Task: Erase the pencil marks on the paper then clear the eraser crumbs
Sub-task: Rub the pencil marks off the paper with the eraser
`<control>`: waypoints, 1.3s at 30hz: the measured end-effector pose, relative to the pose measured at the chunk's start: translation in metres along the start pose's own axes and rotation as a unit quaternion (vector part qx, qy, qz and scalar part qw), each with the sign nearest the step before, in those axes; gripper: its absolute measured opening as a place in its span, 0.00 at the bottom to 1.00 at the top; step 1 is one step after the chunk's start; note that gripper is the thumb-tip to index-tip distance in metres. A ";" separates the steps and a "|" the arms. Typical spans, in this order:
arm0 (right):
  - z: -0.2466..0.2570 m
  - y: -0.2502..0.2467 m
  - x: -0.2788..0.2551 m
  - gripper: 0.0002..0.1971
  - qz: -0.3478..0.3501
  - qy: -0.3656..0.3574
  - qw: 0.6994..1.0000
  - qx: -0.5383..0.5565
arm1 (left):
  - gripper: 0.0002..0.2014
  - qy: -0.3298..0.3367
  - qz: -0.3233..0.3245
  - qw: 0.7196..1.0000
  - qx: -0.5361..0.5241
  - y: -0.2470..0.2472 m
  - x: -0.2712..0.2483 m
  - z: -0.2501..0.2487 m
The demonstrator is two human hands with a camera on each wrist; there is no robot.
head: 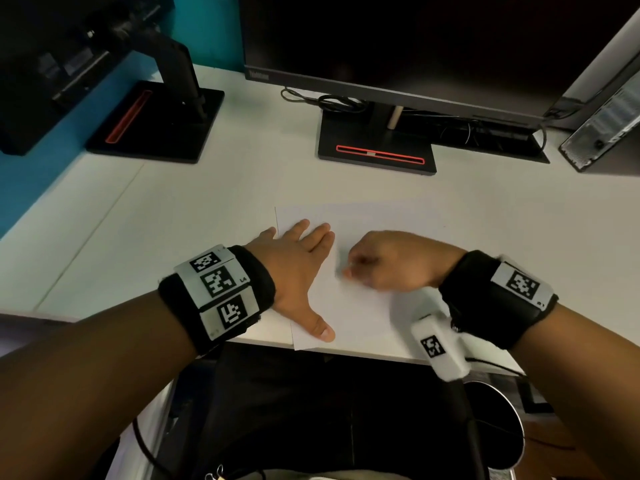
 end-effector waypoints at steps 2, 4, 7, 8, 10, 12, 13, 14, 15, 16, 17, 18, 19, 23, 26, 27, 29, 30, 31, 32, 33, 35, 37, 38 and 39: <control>-0.011 -0.009 0.004 0.23 -0.042 0.037 0.998 0.010 | 0.75 -0.002 -0.004 1.000 -0.006 0.000 -0.001 -0.001; -0.014 -0.007 0.006 0.22 -0.058 0.059 0.997 0.009 | 0.74 -0.004 -0.009 1.000 -0.013 0.001 -0.002 0.000; -0.018 -0.002 0.004 0.18 -0.031 0.093 0.992 0.081 | 0.71 -0.013 -0.031 0.999 -0.012 0.001 -0.005 -0.002; -0.022 -0.004 0.002 0.18 -0.021 0.114 0.986 0.119 | 0.69 -0.023 -0.045 0.999 -0.008 0.001 -0.007 -0.002; -0.030 -0.010 0.001 0.17 -0.020 0.143 0.977 0.156 | 0.66 -0.036 -0.059 0.998 -0.009 0.003 -0.011 -0.001; -0.033 -0.013 -0.001 0.16 -0.023 0.143 0.978 0.151 | 0.64 -0.037 -0.049 0.998 -0.024 0.006 -0.012 -0.002; -0.031 -0.013 -0.001 0.16 -0.026 0.127 0.985 0.115 | 0.64 -0.038 -0.045 0.998 -0.028 0.007 -0.013 -0.001; -0.025 -0.012 -0.002 0.16 -0.032 0.099 0.993 0.059 | 0.64 -0.041 -0.043 0.998 -0.028 0.007 -0.012 -0.001; -0.017 -0.010 -0.003 0.16 -0.035 0.066 0.997 0.005 | 0.65 -0.045 -0.039 0.998 -0.027 0.007 -0.011 -0.001; -0.006 -0.007 -0.005 0.17 -0.029 0.028 0.999 -0.029 | 0.65 -0.049 -0.034 0.998 -0.028 0.006 -0.010 -0.002; 0.006 -0.002 -0.008 0.17 -0.008 -0.007 0.999 -0.036 | 0.65 -0.053 -0.030 0.998 -0.029 0.006 -0.010 -0.003; 0.018 0.003 -0.010 0.18 0.021 -0.032 0.999 -0.028 | 0.65 -0.055 -0.027 0.998 -0.032 0.006 -0.009 -0.003; 0.024 0.008 -0.010 0.18 0.053 -0.046 0.997 -0.022 | 0.65 -0.058 -0.024 0.997 -0.034 0.006 -0.009 -0.003; 0.011 -0.003 0.004 0.15 0.010 -0.042 0.998 -0.036 | 0.65 -0.071 -0.008 0.997 -0.033 0.004 -0.010 -0.004; 0.003 -0.009 0.011 0.15 -0.031 -0.031 0.997 -0.056 | 0.66 -0.078 -0.004 0.996 -0.031 0.003 -0.011 -0.006; 0.009 -0.005 0.010 0.14 -0.015 -0.055 0.997 -0.052 | 0.66 -0.079 -0.004 0.996 -0.032 0.003 -0.011 -0.006; 0.022 0.006 0.006 0.14 0.034 -0.094 0.994 -0.037 | 0.66 -0.078 -0.002 0.996 -0.035 0.004 -0.010 -0.006; 0.023 0.007 0.005 0.14 0.049 -0.096 0.994 -0.028 | 0.66 -0.076 -0.001 0.996 -0.034 0.004 -0.009 -0.006; 0.020 0.004 0.006 0.14 0.044 -0.090 0.995 -0.031 | 0.66 -0.076 0.000 0.997 -0.033 0.004 -0.009 -0.005; 0.014 -0.002 0.009 0.13 0.027 -0.075 0.996 -0.042 | 0.66 -0.077 0.000 0.997 -0.031 0.004 -0.010 -0.005; 0.008 -0.008 0.011 0.13 0.006 -0.058 0.997 -0.053 | 0.66 -0.077 0.001 0.997 -0.030 0.004 -0.010 -0.006; 0.003 -0.011 0.012 0.15 -0.015 -0.046 0.997 -0.059 | 0.66 -0.077 0.002 0.997 -0.030 0.004 -0.010 -0.006; 0.014 -0.003 0.010 0.14 0.006 -0.079 0.995 -0.058 | 0.66 -0.076 0.004 0.997 -0.033 0.005 -0.009 -0.005; 0.019 0.003 0.008 0.12 0.025 -0.097 0.993 -0.055 | 0.66 -0.075 0.004 0.997 -0.033 0.005 -0.009 -0.005; 0.021 0.007 0.007 0.11 0.034 -0.107 0.992 -0.049 | 0.66 -0.075 0.003 0.997 -0.030 0.005 -0.008 -0.005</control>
Point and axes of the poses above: each hand's wrist, its own x-axis towards the middle knuckle, its own y-axis out of the palm, z = x × y, the point moved 3 cm from there along x, towards the middle knuckle, and after that the axes turned 2 degrees about -x, right-handed, at the moved point
